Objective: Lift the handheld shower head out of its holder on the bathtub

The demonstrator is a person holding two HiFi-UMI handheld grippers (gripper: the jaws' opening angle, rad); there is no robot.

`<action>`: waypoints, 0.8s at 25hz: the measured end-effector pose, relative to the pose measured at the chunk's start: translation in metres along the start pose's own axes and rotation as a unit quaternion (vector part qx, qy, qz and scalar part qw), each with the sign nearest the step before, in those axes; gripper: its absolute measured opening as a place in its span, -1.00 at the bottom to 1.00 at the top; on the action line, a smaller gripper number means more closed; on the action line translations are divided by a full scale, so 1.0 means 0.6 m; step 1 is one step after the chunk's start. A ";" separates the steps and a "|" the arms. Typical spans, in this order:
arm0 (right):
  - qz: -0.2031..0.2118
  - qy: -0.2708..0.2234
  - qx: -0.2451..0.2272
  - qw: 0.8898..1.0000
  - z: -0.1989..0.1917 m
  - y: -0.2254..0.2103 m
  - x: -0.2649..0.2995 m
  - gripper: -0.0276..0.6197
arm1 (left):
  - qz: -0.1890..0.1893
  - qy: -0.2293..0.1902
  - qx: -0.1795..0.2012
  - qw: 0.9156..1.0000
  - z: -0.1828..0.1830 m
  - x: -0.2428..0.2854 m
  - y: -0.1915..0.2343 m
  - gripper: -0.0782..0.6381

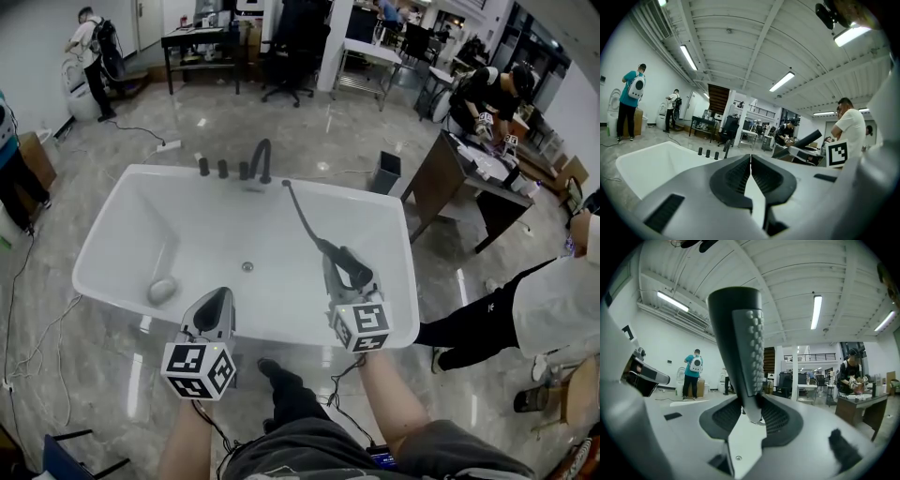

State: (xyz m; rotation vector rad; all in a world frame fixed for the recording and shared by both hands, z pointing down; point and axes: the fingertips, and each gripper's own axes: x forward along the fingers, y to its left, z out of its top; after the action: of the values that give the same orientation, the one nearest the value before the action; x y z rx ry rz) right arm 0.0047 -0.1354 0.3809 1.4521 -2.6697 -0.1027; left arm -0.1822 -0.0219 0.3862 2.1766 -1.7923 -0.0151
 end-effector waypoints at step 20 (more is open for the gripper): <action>0.018 -0.004 0.002 1.000 -0.005 0.022 -0.194 -0.48 | -0.030 -0.004 0.002 1.000 -0.036 -0.085 -0.126 -0.73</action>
State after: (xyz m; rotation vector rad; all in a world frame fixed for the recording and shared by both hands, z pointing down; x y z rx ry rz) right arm 0.0568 -0.0306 0.3785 1.4072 -2.7019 -0.1005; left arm -0.1162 0.0447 0.3778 2.2348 -1.7334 -0.0350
